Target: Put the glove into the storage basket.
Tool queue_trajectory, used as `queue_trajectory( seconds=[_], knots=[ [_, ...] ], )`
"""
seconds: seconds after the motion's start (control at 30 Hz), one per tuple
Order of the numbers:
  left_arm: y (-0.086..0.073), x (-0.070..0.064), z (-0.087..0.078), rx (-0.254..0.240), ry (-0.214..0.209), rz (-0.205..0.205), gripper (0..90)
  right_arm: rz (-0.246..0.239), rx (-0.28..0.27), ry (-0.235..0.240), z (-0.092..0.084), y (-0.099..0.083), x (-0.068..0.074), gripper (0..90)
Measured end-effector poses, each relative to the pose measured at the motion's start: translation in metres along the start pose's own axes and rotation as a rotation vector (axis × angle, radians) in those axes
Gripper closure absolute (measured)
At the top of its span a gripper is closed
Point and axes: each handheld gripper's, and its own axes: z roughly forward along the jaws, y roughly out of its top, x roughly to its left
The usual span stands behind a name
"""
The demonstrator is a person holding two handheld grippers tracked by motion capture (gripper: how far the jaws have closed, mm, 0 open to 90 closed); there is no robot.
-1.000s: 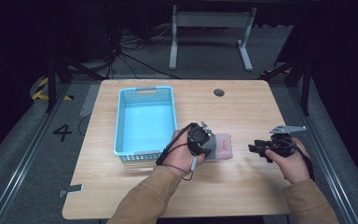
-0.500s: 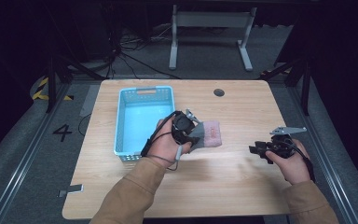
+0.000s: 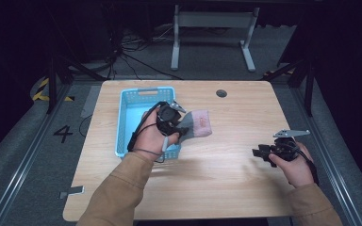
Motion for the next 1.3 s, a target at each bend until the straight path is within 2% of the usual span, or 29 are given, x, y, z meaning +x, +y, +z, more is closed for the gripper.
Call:
queue_trajectory(
  seconds=[0.27, 0.47, 0.7, 0.97, 1.3],
  knots=[
    [-0.014, 0.032, -0.013, 0.007, 0.055, -0.019, 67.9, 0.008, 0.003, -0.004, -0.001, -0.003, -0.001, 57.2],
    [-0.026, 0.052, -0.016, 0.028, 0.089, -0.032, 67.7, 0.006, 0.011, -0.004, 0.001, -0.006, -0.001, 56.8],
    [-0.036, 0.068, -0.014, 0.051, 0.095, -0.051, 67.7, 0.01, 0.009, -0.011, 0.0, -0.007, -0.001, 56.6],
    [-0.05, 0.092, 0.005, 0.09, 0.094, -0.064, 67.2, 0.011, 0.015, -0.016, -0.001, -0.012, -0.001, 56.2],
    [-0.061, 0.106, 0.03, 0.14, 0.077, -0.054, 66.9, 0.019, 0.02, -0.029, -0.003, -0.019, -0.003, 55.2]
  ],
)
